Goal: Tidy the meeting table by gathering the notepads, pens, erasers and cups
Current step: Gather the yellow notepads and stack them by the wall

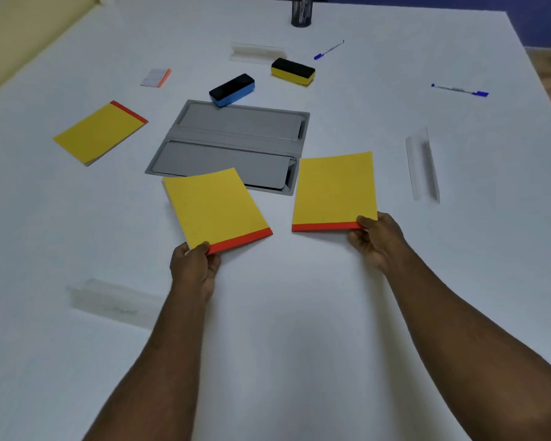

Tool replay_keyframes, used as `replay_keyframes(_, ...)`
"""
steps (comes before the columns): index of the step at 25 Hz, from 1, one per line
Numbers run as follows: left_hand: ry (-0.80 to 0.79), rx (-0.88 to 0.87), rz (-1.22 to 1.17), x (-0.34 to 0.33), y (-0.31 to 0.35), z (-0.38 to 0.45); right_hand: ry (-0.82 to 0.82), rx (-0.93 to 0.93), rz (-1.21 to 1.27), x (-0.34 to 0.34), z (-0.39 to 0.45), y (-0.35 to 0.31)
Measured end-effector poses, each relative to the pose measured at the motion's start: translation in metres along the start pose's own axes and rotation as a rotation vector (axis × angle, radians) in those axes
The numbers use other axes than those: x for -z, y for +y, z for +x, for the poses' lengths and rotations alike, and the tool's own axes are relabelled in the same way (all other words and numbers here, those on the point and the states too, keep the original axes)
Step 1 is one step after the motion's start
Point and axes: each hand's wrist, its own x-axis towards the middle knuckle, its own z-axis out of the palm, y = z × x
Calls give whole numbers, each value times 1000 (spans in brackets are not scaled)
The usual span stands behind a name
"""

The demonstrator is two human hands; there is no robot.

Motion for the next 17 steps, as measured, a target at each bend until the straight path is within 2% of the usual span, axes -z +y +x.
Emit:
replay_keyframes(5, -39, 24, -66, 36, -6, -72, 107, 91, 90, 41, -76, -11)
replay_keyframes(10, 16, -144, 121, 69, 0, -124, 190, 298, 66, 68, -134, -62)
replay_keyframes(14, -44, -263, 232, 88, 8, -166, 170, 485, -327, 88, -187, -81)
replay_keyframes(17, -73, -322, 380, 97, 6, -194, -59, 602, -663, 104, -230, -88)
